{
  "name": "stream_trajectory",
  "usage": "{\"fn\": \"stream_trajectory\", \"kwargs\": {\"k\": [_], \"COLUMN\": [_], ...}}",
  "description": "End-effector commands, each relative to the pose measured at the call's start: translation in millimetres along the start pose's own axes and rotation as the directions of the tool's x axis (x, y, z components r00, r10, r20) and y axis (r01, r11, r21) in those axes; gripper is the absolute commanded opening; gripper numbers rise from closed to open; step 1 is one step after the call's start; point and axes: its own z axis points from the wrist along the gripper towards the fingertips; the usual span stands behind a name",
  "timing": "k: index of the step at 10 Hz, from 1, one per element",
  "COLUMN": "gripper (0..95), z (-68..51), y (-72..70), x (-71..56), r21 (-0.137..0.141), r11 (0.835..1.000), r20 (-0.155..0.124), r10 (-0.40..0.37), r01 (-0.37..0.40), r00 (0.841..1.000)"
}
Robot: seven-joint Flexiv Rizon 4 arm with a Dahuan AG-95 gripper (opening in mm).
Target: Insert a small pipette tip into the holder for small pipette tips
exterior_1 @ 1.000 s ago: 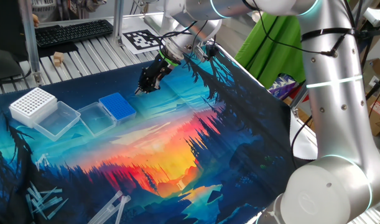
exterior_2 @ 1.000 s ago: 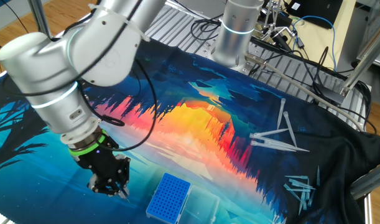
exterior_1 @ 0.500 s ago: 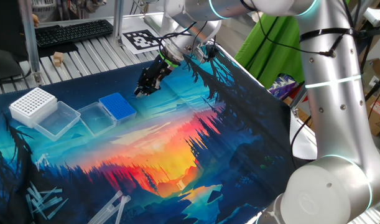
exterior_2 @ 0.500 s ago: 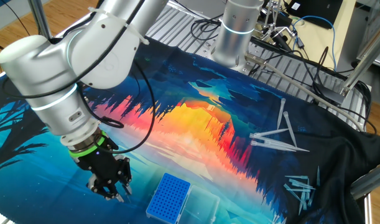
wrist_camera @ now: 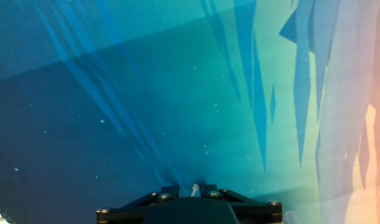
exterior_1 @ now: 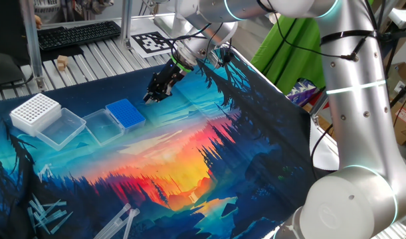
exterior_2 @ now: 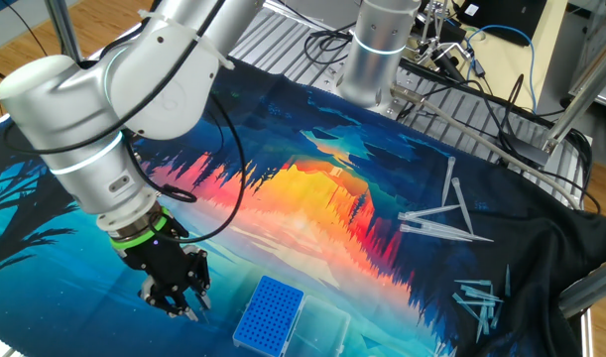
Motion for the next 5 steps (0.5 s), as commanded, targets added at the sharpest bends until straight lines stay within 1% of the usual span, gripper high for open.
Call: {"fn": "stream_trajectory", "kwargs": {"k": [1,4,5], "gripper": [0.0,0.0,0.0], "z": [0.3,0.3,-1.1], "y": [0.1,0.1,-0.1], "x": [-0.7,-0.6,0.0], "r21": [0.001,0.001,0.002], "r11": [1.000,1.000,1.000], "r20": [0.003,0.006,0.011], "r10": [0.002,-0.005,-0.009], "r01": [-0.002,0.005,0.009], "r00": [1.000,1.000,1.000]}}
